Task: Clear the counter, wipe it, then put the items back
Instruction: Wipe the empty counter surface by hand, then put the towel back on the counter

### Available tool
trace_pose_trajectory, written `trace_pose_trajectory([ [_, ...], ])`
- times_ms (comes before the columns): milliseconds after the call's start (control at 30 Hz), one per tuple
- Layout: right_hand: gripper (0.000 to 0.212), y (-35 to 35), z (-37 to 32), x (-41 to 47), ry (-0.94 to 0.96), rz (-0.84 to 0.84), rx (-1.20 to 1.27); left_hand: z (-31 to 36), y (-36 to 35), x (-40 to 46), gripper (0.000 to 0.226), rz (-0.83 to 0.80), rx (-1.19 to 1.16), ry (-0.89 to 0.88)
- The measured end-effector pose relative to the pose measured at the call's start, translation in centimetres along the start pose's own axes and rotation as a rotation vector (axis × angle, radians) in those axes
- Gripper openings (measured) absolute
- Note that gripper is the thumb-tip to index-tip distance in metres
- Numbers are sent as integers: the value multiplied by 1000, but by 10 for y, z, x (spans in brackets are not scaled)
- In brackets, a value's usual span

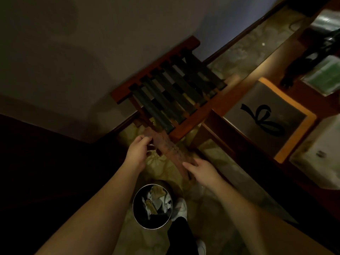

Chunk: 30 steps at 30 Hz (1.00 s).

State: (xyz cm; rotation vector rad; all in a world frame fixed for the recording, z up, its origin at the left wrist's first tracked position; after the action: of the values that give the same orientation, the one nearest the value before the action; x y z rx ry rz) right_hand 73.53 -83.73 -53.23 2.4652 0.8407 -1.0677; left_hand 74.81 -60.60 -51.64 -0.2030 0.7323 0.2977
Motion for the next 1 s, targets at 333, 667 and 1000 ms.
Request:
trace_pose_trajectory([
  [333,30,13,37,84,-17,97,-15,-44,8,103,12,-23,-9,57],
  [667,35,-2,64,130,-122,-2,-18,-70,28,134,7,115,237,122],
  [1000,46,16,67,108,-332,16,-224,-34,30,100,44,120,617,223],
])
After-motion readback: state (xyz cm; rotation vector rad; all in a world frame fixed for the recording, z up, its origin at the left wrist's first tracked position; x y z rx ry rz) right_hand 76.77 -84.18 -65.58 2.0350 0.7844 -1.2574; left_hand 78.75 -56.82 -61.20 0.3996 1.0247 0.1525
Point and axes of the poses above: each hand's wrist, its own x-axis towards the middle knuckle, its own y-axis out of the back of the hand, z = x × y, the point moved 10 cm from there along x, towards the middle knuckle, and after that the axes turned 10 degrees about -z, right-handed, at the moved point
